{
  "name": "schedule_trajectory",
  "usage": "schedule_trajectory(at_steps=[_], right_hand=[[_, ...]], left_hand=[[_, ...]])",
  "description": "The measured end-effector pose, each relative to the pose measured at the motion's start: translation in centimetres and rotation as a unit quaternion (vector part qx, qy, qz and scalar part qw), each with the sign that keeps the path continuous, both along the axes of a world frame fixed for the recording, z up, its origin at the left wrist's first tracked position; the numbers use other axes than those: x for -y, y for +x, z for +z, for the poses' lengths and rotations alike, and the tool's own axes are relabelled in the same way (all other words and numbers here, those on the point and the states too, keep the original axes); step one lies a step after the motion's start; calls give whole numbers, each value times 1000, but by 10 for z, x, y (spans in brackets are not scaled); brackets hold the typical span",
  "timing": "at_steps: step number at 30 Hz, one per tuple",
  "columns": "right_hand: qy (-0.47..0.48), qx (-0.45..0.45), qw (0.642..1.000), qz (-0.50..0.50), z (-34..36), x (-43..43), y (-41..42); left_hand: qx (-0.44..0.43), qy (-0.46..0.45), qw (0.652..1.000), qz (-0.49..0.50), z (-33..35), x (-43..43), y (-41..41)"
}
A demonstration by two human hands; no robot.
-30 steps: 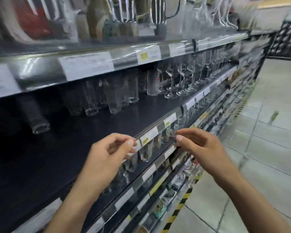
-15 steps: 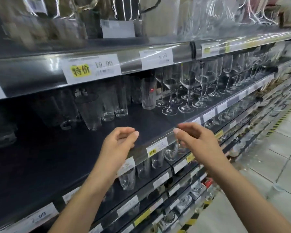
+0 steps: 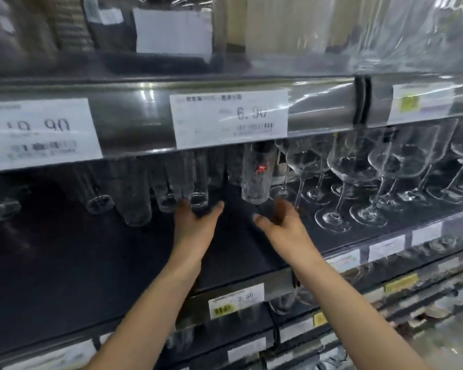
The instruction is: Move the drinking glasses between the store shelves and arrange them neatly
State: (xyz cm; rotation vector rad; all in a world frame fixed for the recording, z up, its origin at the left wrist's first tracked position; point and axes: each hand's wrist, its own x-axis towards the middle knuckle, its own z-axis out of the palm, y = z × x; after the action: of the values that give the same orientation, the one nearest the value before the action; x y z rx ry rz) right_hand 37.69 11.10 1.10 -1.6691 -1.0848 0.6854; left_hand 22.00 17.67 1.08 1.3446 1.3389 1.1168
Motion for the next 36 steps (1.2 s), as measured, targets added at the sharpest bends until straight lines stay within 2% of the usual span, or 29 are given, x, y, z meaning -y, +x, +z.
schedule_trajectory(at_steps=[3,9,14,18,25,28,32,36], right_hand=[[25,-27,999,5,-4,-18,2],[35,24,999,5,-10,-47,5],[57,13,998,10,-7,-65,6],[98,10,994,-49,-3,-81,10],[114,2,992,-51,0,-98,13],[125,33,990,-58,0,-96,17],[111,43,993,-21,4,-91,26],[124,55,991,10,8,-84,29]], left_hand=[[5,-1,999,49,-13,-14,13],[-10,13,995,101,-9,-24,23],[-41,15,991,128,-10,-32,27],[-105,27,983,151,-5,-39,28],[-239,51,954,175,-1,-46,26],[-275,64,940,191,4,-47,27],[-317,96,928,170,10,-45,27],[-280,99,946,130,6,-44,17]])
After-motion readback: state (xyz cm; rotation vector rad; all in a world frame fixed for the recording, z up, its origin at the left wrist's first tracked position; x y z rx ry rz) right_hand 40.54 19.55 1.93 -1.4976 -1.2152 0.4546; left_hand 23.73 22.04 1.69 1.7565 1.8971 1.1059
